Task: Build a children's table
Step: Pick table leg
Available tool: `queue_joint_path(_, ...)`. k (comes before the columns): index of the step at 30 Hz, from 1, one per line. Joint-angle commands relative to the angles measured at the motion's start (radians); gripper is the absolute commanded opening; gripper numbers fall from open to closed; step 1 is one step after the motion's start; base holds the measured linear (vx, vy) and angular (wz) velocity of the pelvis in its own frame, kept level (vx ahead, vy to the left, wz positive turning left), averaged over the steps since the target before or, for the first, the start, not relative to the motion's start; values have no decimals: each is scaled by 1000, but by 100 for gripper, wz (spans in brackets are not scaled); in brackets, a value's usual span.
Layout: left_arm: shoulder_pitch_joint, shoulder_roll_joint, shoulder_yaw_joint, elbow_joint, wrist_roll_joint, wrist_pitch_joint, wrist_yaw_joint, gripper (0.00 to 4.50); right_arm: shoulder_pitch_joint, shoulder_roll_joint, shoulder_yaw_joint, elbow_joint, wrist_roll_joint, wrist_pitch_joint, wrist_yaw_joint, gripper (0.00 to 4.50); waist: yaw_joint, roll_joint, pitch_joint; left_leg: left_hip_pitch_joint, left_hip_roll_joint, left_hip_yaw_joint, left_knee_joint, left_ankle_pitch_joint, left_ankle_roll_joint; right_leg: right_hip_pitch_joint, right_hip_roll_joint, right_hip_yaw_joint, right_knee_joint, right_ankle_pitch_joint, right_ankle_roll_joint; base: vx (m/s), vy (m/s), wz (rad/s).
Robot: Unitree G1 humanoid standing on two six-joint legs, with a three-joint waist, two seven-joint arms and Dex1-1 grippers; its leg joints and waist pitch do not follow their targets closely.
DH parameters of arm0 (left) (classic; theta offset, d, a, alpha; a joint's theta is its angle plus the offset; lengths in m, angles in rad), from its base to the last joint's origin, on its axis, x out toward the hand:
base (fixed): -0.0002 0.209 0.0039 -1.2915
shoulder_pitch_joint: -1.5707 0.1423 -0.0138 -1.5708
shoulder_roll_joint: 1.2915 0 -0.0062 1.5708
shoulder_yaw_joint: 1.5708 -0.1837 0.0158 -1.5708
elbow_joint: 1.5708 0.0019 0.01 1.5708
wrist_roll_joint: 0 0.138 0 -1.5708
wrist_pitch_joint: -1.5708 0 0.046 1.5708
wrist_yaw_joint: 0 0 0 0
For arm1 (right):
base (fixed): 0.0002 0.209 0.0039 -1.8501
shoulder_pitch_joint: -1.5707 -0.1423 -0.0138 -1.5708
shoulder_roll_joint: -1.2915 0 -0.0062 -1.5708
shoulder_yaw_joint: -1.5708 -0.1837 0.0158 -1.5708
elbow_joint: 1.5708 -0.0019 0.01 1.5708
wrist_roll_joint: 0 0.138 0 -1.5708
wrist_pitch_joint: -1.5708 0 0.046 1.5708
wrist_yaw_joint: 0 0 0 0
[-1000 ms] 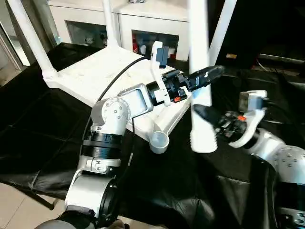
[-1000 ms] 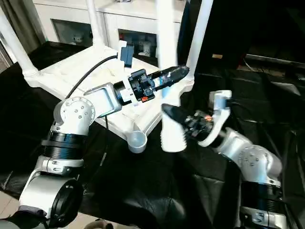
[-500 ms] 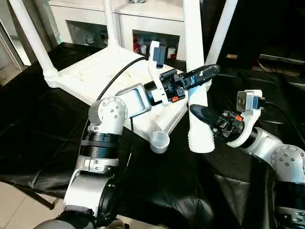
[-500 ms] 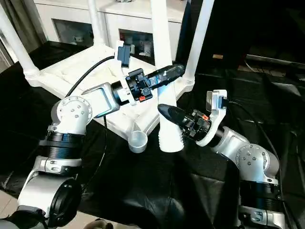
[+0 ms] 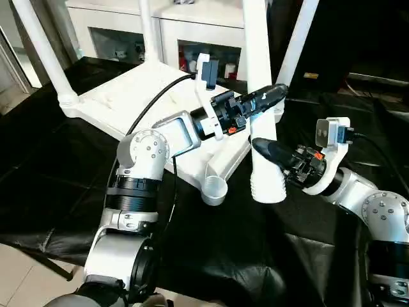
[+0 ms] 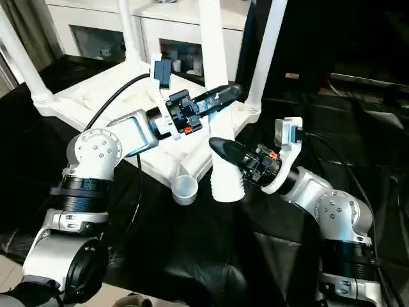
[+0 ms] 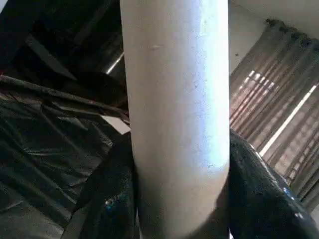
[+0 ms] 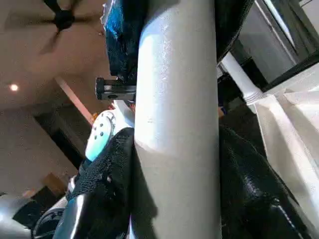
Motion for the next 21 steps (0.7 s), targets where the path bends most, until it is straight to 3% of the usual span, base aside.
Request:
queue_joint_path(1,-1,-2,-11,-16,0,-12,1,196,-15,-13,3,20,-40,-21,-32,187,3,-24,-76,14,22,-5,-62,-105,36,57,-78,40,-84,-271,-150,0,0,0)
queue_joint_path(2,-1,-1,-11,-18,0,-12,2,195,-16,-11,5,21,-46,-27,-37,243,4,-23,-77,15,22,-5,-62,-103,35,57,-79,40,-83,-272,-148,0,0,0)
queue_joint_path(6,2,4,-25,-34,43,-54,35,190,-26,0,20,26,-82,-56,-73,277,1,-20,-75,16,22,-6,-63,-107,29,56,-77,40,-84,-268,-149,0,0,0)
queue_joint_path(9,-2,12,-58,-41,124,-117,89,189,-26,9,59,-6,-171,-151,-125,303,1,-17,-77,16,25,-8,-64,-110,19,56,-79,41,-83,-261,-136,0,0,0)
queue_joint_path(15,-27,39,-155,-35,350,-229,290,189,-54,71,166,-3,-394,-317,-324,303,-9,-12,-77,18,24,-9,-66,-124,2,53,-77,42,-81,-254,-126,0,0,0)
queue_joint_path(21,-28,20,-179,-73,407,-218,385,189,-96,157,231,99,-544,-451,-490,303,-21,-11,-76,16,23,-8,-66,-135,2,51,-77,44,-78,-234,-153,0,0,0)
